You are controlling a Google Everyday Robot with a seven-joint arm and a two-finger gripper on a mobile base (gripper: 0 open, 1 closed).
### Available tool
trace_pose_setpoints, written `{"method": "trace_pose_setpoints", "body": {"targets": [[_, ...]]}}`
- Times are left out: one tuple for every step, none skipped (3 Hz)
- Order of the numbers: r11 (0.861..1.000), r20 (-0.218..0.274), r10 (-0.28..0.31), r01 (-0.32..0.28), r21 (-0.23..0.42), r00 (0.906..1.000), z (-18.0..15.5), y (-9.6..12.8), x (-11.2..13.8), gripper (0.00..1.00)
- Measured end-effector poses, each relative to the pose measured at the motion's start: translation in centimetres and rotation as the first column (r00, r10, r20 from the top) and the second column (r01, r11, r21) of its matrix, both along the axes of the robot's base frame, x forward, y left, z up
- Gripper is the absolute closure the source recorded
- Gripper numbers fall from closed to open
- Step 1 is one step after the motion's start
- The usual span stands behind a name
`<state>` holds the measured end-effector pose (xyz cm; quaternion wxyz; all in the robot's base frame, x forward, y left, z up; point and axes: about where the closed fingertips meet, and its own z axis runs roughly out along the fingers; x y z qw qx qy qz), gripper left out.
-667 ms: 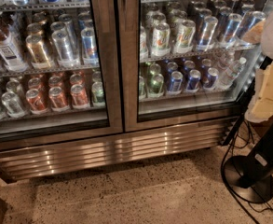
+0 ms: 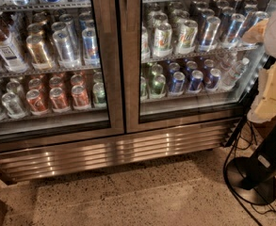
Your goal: Open left fridge door
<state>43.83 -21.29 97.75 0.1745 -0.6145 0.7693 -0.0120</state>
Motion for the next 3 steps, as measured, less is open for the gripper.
{"method": "trace_pose_setpoints", "body": {"targets": [[0.991, 0.013, 0.06, -0.061, 0.123, 0.9981, -0.4, -1.4, 0.8, 0.0], [0.971, 0.038, 0.147, -0.151, 0.185, 0.9884, -0.4, 0.1, 1.1, 0.0], [0.968, 0.026, 0.159, -0.161, 0.191, 0.9869, -0.5, 0.1, 1.2, 0.0]]}}
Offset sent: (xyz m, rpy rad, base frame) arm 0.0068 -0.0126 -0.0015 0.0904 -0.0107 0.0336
